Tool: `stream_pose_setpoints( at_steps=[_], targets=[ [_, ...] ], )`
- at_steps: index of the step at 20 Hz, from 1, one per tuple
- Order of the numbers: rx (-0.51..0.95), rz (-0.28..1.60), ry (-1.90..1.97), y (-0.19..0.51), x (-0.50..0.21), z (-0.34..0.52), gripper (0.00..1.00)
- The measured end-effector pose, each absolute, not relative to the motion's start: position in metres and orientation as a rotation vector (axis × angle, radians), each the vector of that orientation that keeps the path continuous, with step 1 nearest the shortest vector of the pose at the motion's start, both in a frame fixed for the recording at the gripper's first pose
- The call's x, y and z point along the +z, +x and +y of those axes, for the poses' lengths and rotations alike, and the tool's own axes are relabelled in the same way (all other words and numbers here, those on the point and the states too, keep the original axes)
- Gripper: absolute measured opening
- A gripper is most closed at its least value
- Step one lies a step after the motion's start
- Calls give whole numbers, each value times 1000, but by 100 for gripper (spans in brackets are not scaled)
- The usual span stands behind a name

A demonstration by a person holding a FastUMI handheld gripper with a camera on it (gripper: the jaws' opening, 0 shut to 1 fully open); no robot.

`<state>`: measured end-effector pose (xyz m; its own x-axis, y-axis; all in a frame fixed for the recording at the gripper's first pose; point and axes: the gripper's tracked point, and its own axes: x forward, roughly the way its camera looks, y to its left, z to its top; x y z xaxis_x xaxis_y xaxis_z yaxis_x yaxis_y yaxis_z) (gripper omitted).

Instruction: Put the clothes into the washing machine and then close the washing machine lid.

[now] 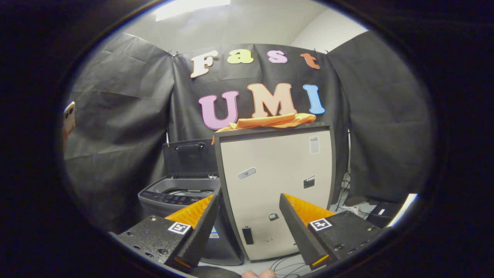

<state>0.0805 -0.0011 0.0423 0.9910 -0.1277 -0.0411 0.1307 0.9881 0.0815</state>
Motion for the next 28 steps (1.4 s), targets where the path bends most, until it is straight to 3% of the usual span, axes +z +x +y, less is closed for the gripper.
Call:
stream_pose_setpoints(
  at_steps=[15,28],
  targets=[
    [-160,20,-68,165,133,-11,99],
    [-158,150,-103,290,197,-28,99]
  ],
)
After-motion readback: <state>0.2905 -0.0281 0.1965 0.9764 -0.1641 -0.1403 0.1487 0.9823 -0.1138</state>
